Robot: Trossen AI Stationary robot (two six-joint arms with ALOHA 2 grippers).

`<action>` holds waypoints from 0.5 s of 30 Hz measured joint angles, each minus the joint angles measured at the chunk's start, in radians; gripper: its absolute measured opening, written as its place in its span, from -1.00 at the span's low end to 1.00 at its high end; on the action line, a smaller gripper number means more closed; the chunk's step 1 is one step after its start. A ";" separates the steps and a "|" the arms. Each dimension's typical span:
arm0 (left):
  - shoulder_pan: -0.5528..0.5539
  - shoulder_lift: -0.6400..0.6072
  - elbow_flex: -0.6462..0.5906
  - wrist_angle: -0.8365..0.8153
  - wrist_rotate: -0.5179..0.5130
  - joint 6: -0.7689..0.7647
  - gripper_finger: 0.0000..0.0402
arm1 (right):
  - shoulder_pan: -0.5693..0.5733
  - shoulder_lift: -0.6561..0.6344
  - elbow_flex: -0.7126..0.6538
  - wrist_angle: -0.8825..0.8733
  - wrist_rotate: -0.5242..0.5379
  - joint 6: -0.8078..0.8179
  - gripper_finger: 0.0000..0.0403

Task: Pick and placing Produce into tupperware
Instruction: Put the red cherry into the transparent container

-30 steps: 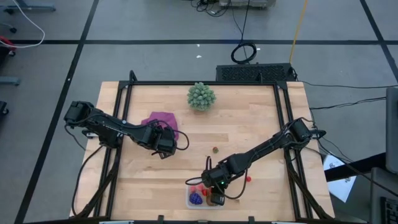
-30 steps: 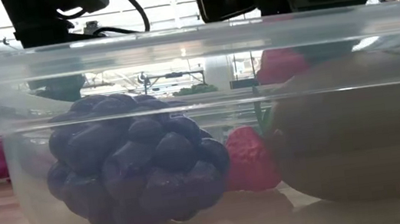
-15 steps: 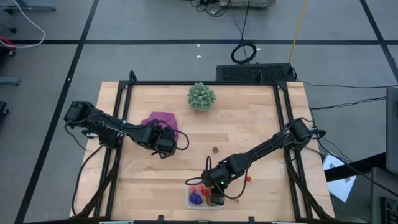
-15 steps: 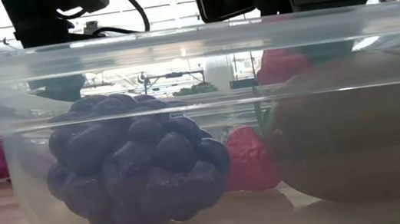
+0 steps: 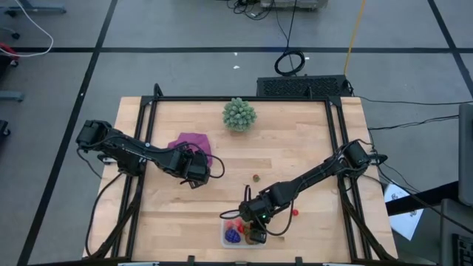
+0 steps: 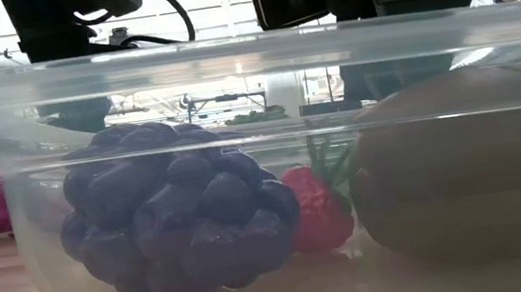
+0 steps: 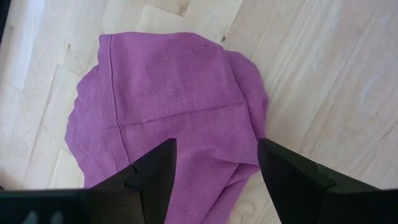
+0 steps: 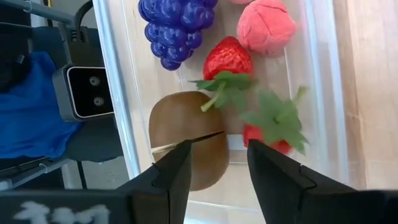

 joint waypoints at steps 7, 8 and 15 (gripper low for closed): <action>0.000 0.000 0.000 0.000 -0.009 -0.002 0.14 | -0.009 -0.028 0.000 0.035 0.000 -0.005 -0.26; 0.000 0.000 0.000 -0.001 -0.009 -0.002 0.14 | -0.013 -0.041 0.000 0.041 0.000 -0.009 -0.26; 0.000 0.000 0.000 -0.002 -0.008 -0.002 0.14 | -0.026 -0.138 0.001 -0.043 0.021 -0.050 -0.26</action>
